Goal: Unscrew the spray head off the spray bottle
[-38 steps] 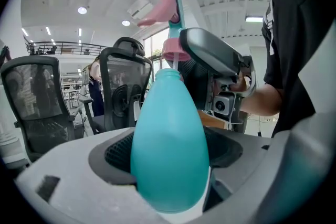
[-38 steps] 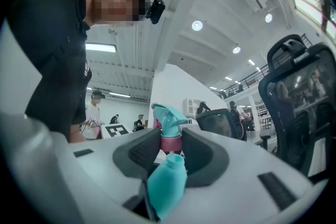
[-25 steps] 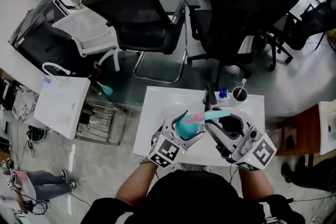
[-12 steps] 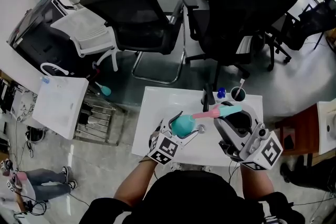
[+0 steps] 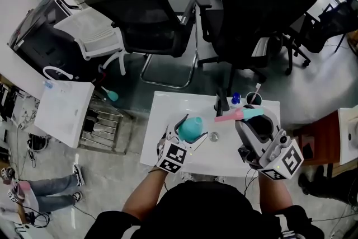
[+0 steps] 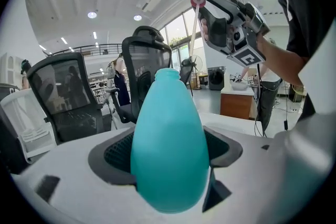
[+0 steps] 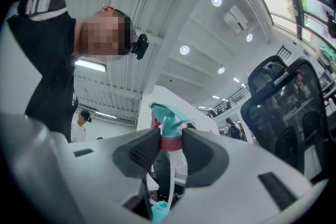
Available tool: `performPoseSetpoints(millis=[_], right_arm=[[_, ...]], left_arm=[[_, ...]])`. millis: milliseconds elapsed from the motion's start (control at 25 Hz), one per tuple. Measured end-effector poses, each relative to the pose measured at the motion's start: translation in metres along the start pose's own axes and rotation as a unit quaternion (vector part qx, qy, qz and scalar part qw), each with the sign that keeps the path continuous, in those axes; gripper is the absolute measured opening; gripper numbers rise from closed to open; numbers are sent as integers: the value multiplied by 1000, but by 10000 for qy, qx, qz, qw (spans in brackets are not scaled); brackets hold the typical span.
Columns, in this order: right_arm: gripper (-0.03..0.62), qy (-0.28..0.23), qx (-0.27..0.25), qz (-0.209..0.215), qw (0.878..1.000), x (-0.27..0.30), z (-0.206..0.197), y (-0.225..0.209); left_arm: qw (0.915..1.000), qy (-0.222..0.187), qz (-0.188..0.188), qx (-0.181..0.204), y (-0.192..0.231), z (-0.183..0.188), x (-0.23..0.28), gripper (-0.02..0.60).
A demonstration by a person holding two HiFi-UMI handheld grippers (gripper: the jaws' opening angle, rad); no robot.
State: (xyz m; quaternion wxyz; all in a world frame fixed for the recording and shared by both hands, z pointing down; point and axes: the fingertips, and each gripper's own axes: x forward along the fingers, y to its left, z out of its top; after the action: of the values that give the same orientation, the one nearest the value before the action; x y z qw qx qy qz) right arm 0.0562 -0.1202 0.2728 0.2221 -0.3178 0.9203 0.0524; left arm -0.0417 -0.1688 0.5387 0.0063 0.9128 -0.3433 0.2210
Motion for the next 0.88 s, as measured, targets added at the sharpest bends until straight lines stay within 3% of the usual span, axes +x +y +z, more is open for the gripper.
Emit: performPoseSetpoints(millis=[440, 880], right_arm=[[135, 655, -174, -406, 9969, -16, -29, -18], [135, 1120, -204, -800, 9903, -36, -64, -32]], left_arm=[[9953, -610, 588, -464, 36, 37, -25, 397], [9876, -1107, 970, -554, 51, 74, -47, 399]])
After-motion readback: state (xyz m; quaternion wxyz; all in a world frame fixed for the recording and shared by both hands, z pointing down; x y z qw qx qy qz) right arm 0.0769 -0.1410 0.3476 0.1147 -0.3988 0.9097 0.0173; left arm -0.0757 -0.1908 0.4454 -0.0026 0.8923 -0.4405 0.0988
